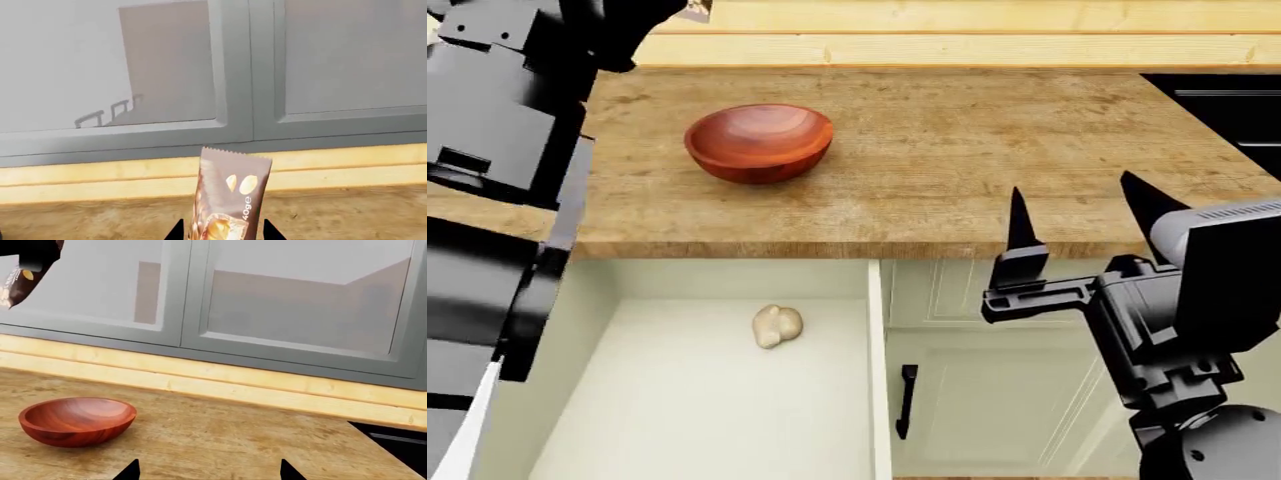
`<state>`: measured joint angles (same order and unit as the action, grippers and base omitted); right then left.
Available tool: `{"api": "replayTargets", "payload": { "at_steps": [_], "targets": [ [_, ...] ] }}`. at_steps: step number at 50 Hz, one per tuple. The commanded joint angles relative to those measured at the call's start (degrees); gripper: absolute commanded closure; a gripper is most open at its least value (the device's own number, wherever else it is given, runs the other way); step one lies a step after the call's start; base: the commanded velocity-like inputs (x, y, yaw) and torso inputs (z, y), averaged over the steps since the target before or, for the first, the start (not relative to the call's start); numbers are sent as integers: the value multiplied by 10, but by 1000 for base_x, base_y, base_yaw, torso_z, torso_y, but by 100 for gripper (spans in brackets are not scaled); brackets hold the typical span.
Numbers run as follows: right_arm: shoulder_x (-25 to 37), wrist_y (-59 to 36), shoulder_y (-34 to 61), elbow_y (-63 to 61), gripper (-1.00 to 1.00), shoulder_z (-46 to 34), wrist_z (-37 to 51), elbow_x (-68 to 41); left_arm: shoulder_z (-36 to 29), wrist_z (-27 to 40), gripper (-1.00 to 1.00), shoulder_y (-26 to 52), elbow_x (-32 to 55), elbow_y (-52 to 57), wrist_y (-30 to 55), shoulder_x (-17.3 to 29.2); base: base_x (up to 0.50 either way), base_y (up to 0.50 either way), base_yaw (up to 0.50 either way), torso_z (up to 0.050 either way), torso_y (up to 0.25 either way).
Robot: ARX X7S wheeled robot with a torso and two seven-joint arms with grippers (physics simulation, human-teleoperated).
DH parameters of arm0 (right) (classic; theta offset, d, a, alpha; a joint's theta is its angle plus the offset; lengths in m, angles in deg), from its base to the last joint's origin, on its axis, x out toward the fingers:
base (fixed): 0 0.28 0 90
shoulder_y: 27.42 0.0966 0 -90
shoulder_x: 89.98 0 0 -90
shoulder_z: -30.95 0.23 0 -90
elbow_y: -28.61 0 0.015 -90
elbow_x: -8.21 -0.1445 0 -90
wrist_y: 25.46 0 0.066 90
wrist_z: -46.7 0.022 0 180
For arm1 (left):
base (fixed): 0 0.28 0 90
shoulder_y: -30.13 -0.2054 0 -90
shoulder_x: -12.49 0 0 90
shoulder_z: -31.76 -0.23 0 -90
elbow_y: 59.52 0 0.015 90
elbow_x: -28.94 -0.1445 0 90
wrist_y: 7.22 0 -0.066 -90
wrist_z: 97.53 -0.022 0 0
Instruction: Place the bar in the bowl and close the drawer.
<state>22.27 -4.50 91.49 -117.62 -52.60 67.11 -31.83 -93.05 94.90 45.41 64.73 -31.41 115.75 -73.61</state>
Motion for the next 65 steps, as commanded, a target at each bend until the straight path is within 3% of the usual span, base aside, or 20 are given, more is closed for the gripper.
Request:
{"api": "replayTargets", "payload": {
  "at_steps": [1, 10, 29, 38, 47, 65],
  "targets": [
    [-5, 8, -11, 6, -100, 14, -11, 5, -85, 18, 100, 14, 56, -131, -79, -39, 0, 0, 0, 0, 0],
    [-1, 33, -24, 21, -100, 0, -13, 17, -145, 31, 100, -11, 140, -131, -99, -39, 0, 0, 0, 0, 0],
    [6, 46, -36, 22, -100, 4, -9, 12, -156, 25, 100, 28, 147, -131, -112, -39, 0, 0, 0, 0, 0],
    [9, 48, -42, 15, -100, 14, -5, 2, -191, 22, 100, 29, 172, -131, -118, -39, 0, 0, 0, 0, 0],
    [12, 60, -51, 18, -100, 12, -4, 4, -247, 21, 100, 21, 217, -131, -128, -39, 1, 0, 0, 0, -235],
    [16, 82, -64, 30, -100, 8, -5, 7, -292, 19, 100, 20, 257, -131, -132, -39, -1, 0, 0, 0, -250]
  ]
}}
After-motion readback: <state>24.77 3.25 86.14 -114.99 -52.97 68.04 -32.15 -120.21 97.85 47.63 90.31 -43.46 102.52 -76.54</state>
